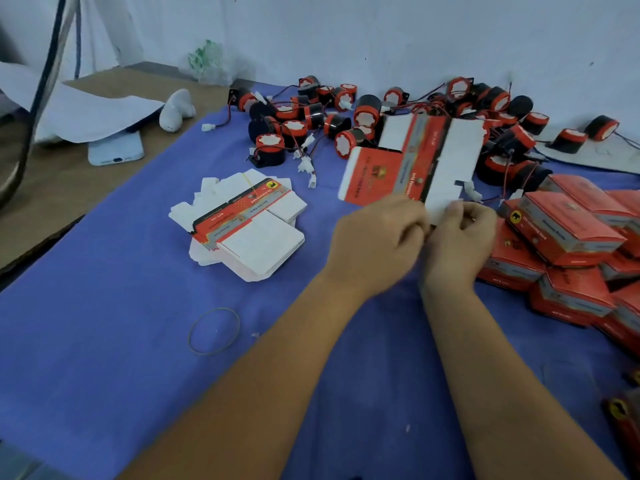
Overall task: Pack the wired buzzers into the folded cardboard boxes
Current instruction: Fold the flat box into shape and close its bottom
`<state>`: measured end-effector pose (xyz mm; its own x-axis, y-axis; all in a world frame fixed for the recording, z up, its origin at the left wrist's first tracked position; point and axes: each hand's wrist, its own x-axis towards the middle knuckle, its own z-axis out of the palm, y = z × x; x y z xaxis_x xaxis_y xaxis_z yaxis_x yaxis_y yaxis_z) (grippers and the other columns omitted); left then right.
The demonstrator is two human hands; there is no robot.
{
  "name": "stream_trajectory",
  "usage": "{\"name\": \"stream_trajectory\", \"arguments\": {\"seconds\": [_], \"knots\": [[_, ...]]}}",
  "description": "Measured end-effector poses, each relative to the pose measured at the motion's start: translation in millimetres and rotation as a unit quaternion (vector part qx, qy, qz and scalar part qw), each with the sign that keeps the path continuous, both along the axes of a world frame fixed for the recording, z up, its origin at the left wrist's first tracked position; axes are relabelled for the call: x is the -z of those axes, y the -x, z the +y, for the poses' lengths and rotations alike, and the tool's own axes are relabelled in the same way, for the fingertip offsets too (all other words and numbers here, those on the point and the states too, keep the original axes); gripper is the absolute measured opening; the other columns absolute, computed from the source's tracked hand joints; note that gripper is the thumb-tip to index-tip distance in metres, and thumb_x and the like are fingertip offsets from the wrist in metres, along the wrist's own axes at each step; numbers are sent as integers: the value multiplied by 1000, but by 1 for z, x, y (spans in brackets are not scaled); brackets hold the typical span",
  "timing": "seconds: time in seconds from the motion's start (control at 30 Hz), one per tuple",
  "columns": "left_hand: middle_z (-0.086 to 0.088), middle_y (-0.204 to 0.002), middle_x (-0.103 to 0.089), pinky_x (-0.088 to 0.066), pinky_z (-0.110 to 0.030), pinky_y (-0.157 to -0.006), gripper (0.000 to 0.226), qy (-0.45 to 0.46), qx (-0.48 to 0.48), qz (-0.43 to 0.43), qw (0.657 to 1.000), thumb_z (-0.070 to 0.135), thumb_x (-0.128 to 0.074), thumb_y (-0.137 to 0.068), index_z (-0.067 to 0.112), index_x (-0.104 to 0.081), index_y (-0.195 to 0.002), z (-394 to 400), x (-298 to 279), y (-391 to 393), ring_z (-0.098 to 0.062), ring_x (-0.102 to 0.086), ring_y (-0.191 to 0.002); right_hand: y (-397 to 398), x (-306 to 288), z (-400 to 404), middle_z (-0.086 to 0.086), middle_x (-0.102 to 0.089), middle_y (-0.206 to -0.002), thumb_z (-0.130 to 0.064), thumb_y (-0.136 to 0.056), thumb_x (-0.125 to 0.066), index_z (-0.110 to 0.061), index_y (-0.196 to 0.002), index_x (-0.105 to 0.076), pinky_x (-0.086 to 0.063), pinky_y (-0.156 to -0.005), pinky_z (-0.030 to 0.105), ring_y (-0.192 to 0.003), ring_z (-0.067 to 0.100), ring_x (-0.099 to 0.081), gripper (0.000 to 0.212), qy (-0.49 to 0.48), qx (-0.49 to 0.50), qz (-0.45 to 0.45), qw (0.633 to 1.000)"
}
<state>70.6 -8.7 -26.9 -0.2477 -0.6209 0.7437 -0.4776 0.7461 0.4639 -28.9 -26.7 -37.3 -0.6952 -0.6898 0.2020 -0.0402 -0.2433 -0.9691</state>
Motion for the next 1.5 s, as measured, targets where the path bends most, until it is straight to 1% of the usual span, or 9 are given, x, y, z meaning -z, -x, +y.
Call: {"name": "stream_trajectory", "arguments": {"seconds": [0.13,0.27,0.43,0.6,0.87,1.0,1.1,1.3,1.5], "knots": [[7,-89,-62,-45,-11,-66,28,-350,-142,286,881,12,-47,-94,16,-71,-108,-40,9,-26,-2,-56,-79,7,1,-3,-7,-56,-78,-11,-99,-50,-15,-96,-51,-43,-51,9,-57,-8,-55,5,10,51,-20,998],[-3,-90,-47,-47,-26,-77,43,-365,-191,558,720,12,-42,-99,2,-42,-141,-68,1,-60,-16,-47,-73,3,-1,0,-5,-56,-72,-6,-95,-58,-23,-115,-52,-48,-63,15,-60,0,-52,27,25,-8,-45,999],[-4,-157,-22,-27,-38,-118,67,-181,-191,438,860,6,-56,-94,11,-22,-151,-49,5,-43,-19,-25,-145,-3,-1,3,-13,-66,-86,-1,-91,-63,-32,-104,-57,-47,-77,9,-76,-9,-61,34,20,-78,86,993],[-8,-163,-10,-18,-49,-120,72,-50,-120,229,965,23,-66,-82,30,-32,-145,-42,-3,-33,-21,-10,-151,-14,5,7,-25,-63,-86,-2,-92,-61,-28,-95,-68,-43,-77,3,-84,-14,-58,27,26,-158,235,959],[-5,-145,-47,-30,-46,-115,51,-7,-78,96,992,-8,-53,-74,11,-62,-120,-39,-4,-39,-27,-35,-142,-4,5,1,-16,-65,-76,-15,-97,-55,-23,-90,-70,-43,-62,12,-74,2,-60,18,-29,-55,202,977],[9,-148,-41,-13,-55,-119,74,-66,-21,-25,997,26,-69,-73,42,-40,-139,-36,-1,-40,-1,-27,-139,6,-3,1,-7,-69,-84,-17,-94,-57,-21,-88,-70,-51,-73,24,-82,11,-64,15,-17,29,127,991],[6,-143,-46,-12,-63,-115,76,-29,-57,-102,993,47,-72,-73,42,-40,-142,-39,1,-40,-16,-37,-137,5,-9,1,-6,-67,-74,-14,-93,-59,-26,-76,-65,-56,-72,38,-73,14,-64,22,-2,47,18,999],[18,-127,-50,-28,-19,-106,46,-60,-5,75,995,31,-61,-92,37,-47,-135,-41,0,-36,0,-42,-120,7,-16,1,-15,-68,-69,-15,-93,-64,-19,-79,-69,-48,-66,11,-69,-4,-62,15,64,-61,-53,995],[22,-137,-53,-42,-21,-105,36,-212,107,276,931,21,-47,-103,40,-52,-133,-39,-5,-39,2,-47,-130,-4,-8,-2,-7,-67,-121,-27,-93,-65,-24,-122,-61,-51,-91,23,-113,6,-61,30,40,-300,45,952]]}}
